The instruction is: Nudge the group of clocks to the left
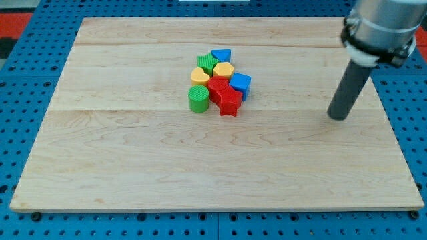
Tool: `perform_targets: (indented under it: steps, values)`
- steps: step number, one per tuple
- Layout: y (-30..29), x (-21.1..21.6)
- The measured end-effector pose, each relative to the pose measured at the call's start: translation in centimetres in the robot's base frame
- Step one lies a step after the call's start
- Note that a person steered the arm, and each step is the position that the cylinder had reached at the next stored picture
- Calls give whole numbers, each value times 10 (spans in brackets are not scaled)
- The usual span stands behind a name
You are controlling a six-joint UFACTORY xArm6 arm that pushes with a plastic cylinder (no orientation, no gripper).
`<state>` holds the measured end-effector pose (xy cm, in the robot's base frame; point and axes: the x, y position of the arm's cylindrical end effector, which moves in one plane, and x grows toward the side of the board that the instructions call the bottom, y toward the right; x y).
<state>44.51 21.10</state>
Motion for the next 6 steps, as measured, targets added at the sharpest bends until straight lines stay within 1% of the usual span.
perform_targets:
  steps: [1,2,3,4,6]
  values:
    - [-28,-24]
    - [-75,-29]
    - [-78,-56]
    - [-113,-60]
    - [-134,-60]
